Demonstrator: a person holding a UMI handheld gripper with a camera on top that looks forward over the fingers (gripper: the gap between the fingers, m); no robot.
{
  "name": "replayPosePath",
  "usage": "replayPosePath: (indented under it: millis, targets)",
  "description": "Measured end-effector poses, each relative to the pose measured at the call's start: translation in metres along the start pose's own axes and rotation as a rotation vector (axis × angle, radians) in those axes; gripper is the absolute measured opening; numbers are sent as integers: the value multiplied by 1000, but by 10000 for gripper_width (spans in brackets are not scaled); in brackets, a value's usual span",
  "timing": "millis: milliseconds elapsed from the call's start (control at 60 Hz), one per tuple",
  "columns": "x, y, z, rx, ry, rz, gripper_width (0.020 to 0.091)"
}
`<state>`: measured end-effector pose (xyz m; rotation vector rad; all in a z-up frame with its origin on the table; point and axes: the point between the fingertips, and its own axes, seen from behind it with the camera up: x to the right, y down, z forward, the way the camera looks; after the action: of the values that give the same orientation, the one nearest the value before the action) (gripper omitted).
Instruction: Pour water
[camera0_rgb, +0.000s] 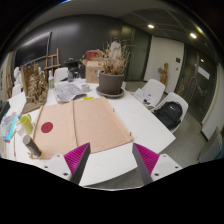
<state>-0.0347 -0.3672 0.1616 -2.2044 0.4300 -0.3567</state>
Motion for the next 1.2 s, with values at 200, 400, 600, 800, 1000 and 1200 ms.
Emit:
replayPosePath:
  millis: [200, 400, 600, 800, 1000, 1200]
  targets:
    - [-56, 14, -18, 0, -68, -48, 860]
    - [-157, 54, -46, 9, -209, -129, 861]
    - [-264, 79, -42, 53, -360, -175, 858]
    - [-337, 68, -7, 135, -448, -151, 859]
    - [-368, 55, 40, 194, -436, -93, 784]
    - [-375, 47, 60, 245, -420, -78, 435]
